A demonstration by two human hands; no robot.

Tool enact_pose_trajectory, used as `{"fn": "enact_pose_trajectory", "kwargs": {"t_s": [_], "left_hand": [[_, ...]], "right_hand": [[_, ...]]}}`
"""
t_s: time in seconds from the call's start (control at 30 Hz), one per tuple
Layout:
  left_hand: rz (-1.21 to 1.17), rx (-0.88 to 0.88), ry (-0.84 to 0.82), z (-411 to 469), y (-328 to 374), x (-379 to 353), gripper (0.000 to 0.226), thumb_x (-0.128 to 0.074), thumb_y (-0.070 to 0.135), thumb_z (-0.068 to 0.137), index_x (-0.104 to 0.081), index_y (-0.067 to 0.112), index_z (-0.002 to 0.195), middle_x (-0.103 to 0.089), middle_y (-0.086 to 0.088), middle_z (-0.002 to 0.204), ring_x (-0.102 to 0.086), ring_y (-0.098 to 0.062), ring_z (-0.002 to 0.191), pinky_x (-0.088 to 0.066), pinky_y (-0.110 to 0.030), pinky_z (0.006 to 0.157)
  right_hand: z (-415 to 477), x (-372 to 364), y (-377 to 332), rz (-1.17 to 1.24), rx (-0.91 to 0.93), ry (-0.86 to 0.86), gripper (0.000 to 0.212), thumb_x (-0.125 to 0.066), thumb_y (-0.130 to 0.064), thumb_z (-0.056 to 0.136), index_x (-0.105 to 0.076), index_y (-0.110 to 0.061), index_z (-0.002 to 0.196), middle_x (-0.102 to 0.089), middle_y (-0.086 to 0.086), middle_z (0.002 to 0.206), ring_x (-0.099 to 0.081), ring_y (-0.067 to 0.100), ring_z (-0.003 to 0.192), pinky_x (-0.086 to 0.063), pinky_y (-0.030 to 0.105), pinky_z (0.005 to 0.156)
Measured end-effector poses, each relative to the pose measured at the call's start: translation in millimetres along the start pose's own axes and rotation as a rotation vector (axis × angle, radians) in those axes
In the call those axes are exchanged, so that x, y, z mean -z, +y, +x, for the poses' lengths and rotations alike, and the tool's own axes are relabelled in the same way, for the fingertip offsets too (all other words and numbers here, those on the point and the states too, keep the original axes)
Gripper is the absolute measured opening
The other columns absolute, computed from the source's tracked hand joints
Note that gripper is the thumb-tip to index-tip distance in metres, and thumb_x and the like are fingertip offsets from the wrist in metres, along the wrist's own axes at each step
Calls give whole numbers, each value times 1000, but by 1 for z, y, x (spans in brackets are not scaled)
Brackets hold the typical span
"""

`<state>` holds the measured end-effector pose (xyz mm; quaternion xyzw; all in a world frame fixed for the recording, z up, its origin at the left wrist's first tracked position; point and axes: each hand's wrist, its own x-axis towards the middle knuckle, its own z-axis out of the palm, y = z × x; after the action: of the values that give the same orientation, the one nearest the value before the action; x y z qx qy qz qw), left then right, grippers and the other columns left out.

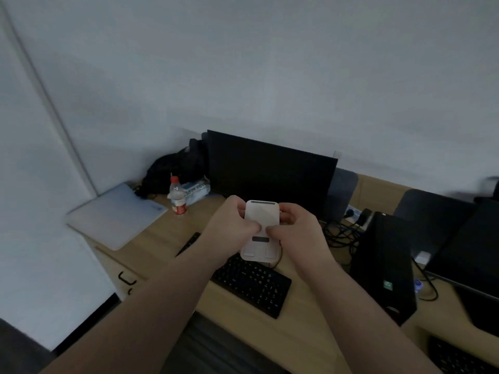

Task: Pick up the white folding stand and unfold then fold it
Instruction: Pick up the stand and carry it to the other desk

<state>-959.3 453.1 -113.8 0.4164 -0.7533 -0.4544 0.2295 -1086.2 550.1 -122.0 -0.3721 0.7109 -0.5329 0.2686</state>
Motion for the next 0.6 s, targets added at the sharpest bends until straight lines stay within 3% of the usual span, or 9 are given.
{"fn": "enact_pose_trajectory", "kwargs": {"t_s": [0.13, 0.27, 0.4, 0.6], "left_hand": [[-32, 31, 39, 2, -31, 48, 31, -75, 15, 87, -57, 26, 110, -65, 5, 105, -62, -5, 90, -49, -21, 63], [-59, 48, 69, 5, -60, 100, 33, -75, 15, 86, -57, 24, 113, -66, 7, 101, -63, -5, 87, -50, -22, 61], [-74, 37, 71, 11, -87, 151, 35, -74, 15, 87, -57, 23, 116, -64, 7, 100, -62, -5, 86, -46, -21, 59], [-88, 0, 32, 17, -117, 206, 38, -73, 10, 88, -57, 14, 123, -67, -1, 107, -67, -13, 94, -55, -26, 68]], "right_hand": [[8, -55, -15, -3, -19, -36, 50, -75, 0, 85, -65, -21, 130, -71, -4, 115, -69, 13, 104, -64, 34, 78], [13, -114, -32, 17, 1, -65, 48, -75, 1, 84, -66, -25, 124, -73, -8, 108, -70, 8, 98, -59, 21, 65], [17, -169, -49, 42, -3, -60, 48, -74, 4, 83, -67, -26, 120, -74, -7, 107, -71, 9, 97, -59, 21, 64], [17, -230, -66, 82, -4, -8, 47, -73, 7, 82, -69, -27, 115, -74, -7, 103, -72, 7, 92, -56, 13, 55]]}}
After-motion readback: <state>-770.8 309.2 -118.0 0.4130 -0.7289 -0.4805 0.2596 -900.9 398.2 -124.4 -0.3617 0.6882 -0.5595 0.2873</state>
